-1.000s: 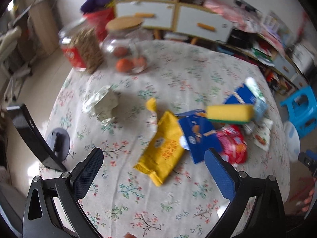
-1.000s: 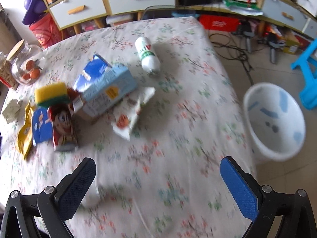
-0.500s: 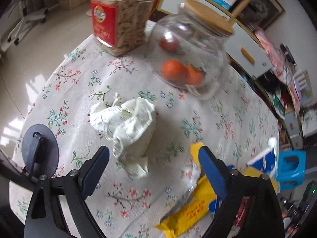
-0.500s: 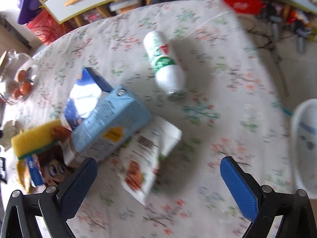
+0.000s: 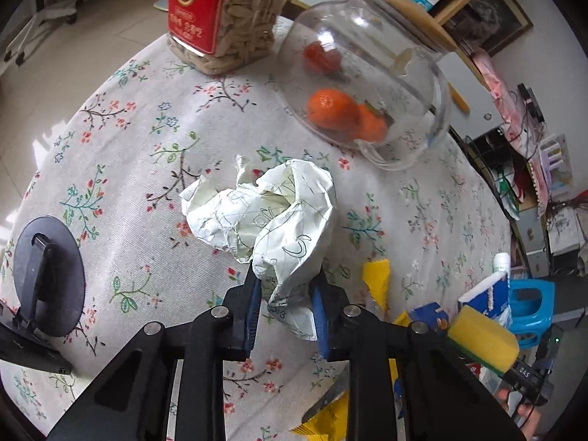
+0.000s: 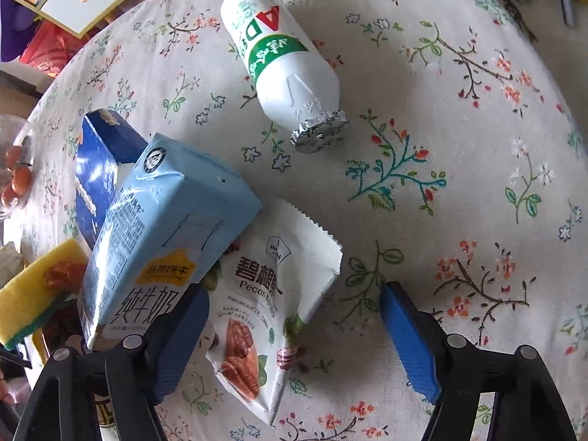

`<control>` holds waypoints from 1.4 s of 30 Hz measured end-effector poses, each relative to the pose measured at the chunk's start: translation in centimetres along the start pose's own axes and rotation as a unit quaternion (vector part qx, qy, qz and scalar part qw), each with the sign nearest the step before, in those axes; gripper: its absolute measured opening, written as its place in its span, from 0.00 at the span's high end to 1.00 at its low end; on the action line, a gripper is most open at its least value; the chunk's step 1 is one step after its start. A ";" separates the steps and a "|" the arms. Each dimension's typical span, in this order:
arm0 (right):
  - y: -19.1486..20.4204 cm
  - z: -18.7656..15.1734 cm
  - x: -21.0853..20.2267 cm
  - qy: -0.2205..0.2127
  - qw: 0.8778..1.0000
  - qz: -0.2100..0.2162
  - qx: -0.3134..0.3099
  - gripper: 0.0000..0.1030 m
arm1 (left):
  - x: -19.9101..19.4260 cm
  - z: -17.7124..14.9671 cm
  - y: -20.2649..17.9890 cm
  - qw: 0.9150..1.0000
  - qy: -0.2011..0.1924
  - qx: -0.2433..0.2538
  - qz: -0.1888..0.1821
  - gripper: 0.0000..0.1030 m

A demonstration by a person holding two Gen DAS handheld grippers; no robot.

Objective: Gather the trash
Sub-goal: 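Grasp the crumpled white paper with the left gripper while the right grasps the pecan wrapper, then carry the paper and wrapper over the white wastebasket and release both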

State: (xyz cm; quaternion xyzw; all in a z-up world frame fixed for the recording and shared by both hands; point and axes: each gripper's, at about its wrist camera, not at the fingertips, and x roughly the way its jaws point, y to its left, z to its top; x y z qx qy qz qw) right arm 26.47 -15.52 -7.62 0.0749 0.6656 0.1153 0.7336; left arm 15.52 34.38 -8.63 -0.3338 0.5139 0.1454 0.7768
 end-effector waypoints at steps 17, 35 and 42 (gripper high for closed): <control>1.1 -2.1 -0.3 -0.015 0.999 -0.003 -0.039 0.85 | -4.8 -3.6 -4.9 0.995 -0.024 0.041 -0.088 0.75; -5.8 -4.0 -7.8 -0.089 0.996 0.023 -0.006 0.93 | -6.3 -13.2 -19.3 0.971 -0.008 0.179 -0.161 0.75; -11.8 -5.1 -10.9 -0.117 0.992 0.030 0.045 0.93 | -4.8 -17.5 -26.1 0.955 0.013 0.244 -0.167 0.75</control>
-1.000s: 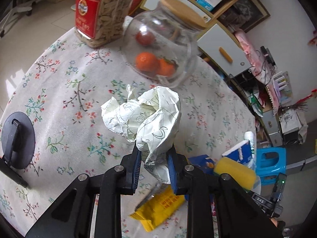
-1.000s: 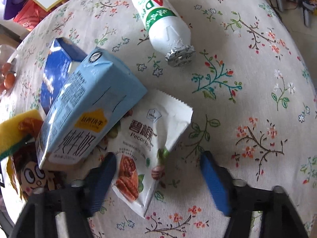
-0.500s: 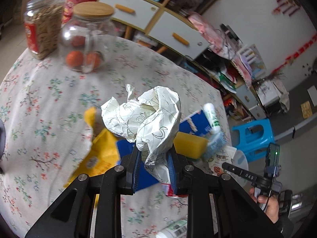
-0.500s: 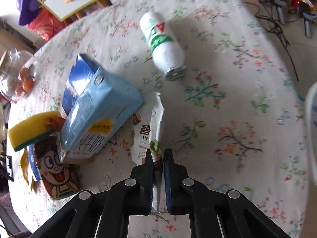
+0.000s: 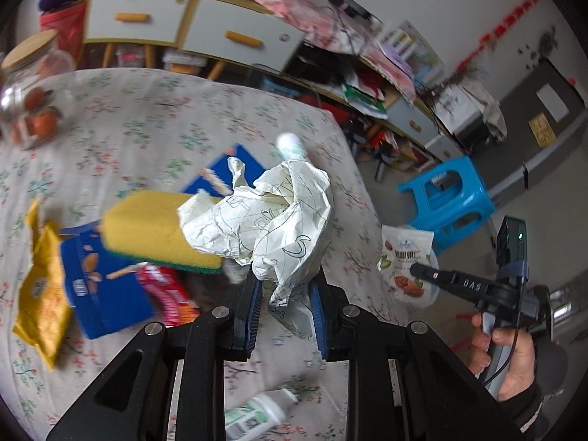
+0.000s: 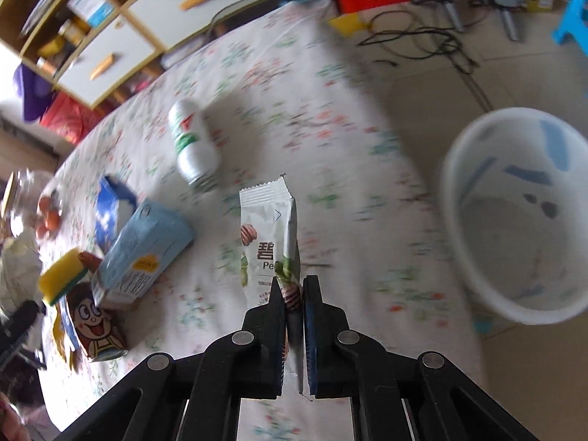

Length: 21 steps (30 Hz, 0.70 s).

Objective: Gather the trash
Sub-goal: 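Carry the paper and wrapper over the white wastebasket and release both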

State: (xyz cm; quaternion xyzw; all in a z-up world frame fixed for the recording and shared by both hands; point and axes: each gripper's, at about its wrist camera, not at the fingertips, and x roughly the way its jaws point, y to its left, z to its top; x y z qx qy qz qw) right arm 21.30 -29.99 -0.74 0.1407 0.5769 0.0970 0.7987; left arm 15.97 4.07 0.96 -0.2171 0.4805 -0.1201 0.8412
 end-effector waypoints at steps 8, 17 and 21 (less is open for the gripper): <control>-9.4 0.3 -3.1 -0.031 0.995 -0.055 0.076 0.93 | 6.2 -1.9 -7.7 0.994 0.058 0.092 0.004 0.75; -17.5 -0.4 -3.7 -0.024 0.985 -0.062 0.156 0.88 | 12.5 -1.5 -14.8 0.987 0.090 0.136 -0.010 0.75; -18.8 -0.8 -4.0 -0.017 0.985 -0.061 0.162 0.80 | 14.0 -1.4 -17.4 0.983 0.100 0.152 -0.018 0.75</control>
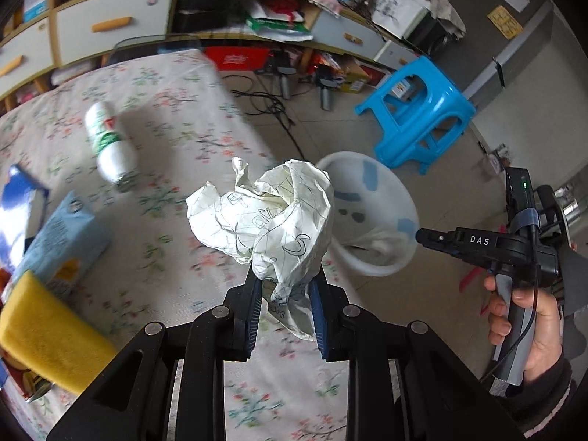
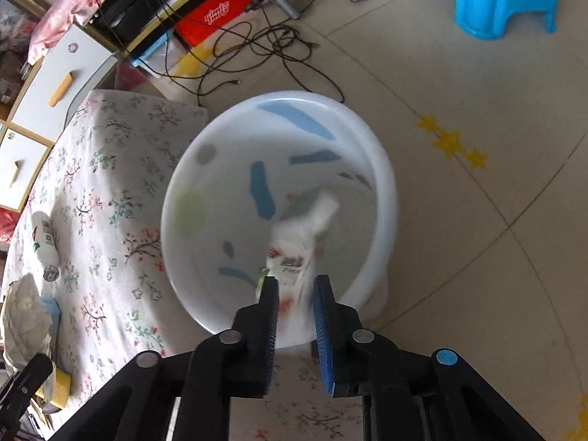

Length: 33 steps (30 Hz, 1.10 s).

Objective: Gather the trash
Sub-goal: 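Carry the paper and wrapper over the white wastebasket and release both, then move the left gripper to the yellow snack bag while the right reaches the yellow sponge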

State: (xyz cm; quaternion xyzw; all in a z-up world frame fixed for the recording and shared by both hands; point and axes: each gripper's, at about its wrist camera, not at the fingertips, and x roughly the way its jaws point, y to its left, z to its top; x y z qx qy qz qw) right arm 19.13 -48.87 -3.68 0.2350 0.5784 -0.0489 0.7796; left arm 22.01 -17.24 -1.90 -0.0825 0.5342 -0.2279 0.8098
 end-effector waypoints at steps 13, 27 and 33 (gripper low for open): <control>-4.2 -0.2 -2.3 -0.017 0.999 0.009 0.045 0.43 | 5.5 2.2 -6.1 0.997 0.001 0.058 -0.043 0.70; -3.5 -0.5 -4.0 -0.044 0.999 -0.016 0.024 0.30 | 2.6 1.9 -4.7 0.995 -0.035 0.072 0.053 0.13; -0.2 -1.6 -4.4 -0.053 0.998 -0.021 -0.020 0.25 | -2.2 0.3 -1.5 0.994 -0.058 0.064 0.069 0.09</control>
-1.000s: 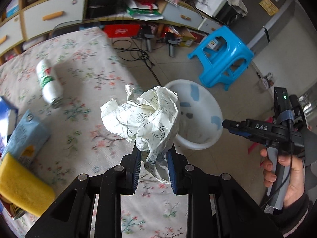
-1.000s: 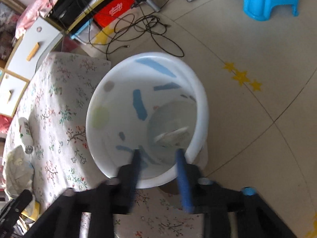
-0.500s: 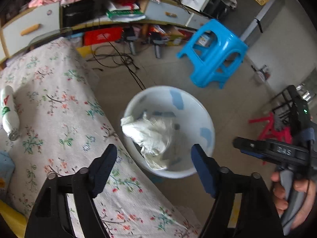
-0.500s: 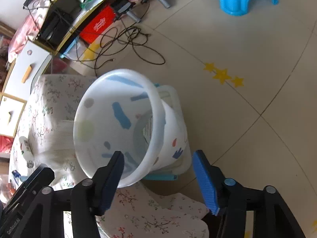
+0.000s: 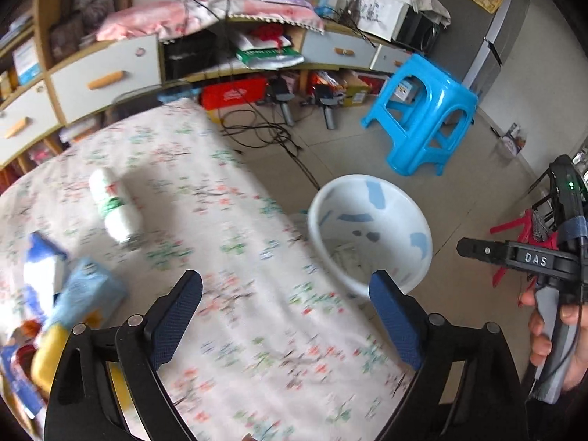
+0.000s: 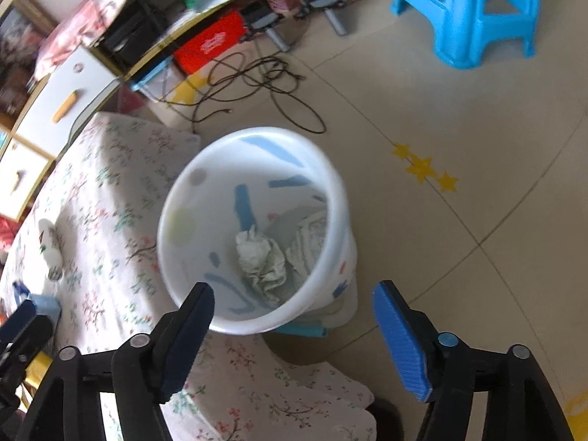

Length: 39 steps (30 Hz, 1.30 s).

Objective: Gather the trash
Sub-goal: 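Move the left gripper to the yellow snack bag while the right reaches the yellow sponge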

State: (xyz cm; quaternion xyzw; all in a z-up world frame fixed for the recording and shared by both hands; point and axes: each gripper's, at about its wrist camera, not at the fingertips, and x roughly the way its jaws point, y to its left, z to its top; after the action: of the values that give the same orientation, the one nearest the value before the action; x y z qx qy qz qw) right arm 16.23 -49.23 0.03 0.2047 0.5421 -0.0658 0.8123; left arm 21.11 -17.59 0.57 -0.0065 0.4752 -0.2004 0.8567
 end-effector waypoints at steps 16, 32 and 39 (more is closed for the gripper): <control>13.3 -5.6 0.1 0.002 0.991 0.034 -0.131 0.15 | -10.8 -8.2 14.9 0.990 -0.055 -0.045 0.120 0.06; 25.4 -10.8 4.1 0.035 0.967 0.036 -0.249 0.14 | -12.9 -16.0 31.1 0.964 0.029 -0.214 0.155 0.06; 29.5 -12.6 5.9 0.054 0.958 0.042 -0.277 0.14 | -13.3 -18.4 34.9 0.947 0.055 -0.284 0.138 0.06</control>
State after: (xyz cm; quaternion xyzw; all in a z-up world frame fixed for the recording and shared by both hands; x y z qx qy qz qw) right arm 17.54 -16.64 -1.75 -0.0027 0.5726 0.1326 0.8090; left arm 11.59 22.46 -5.72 -0.1727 0.5549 0.0634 0.8113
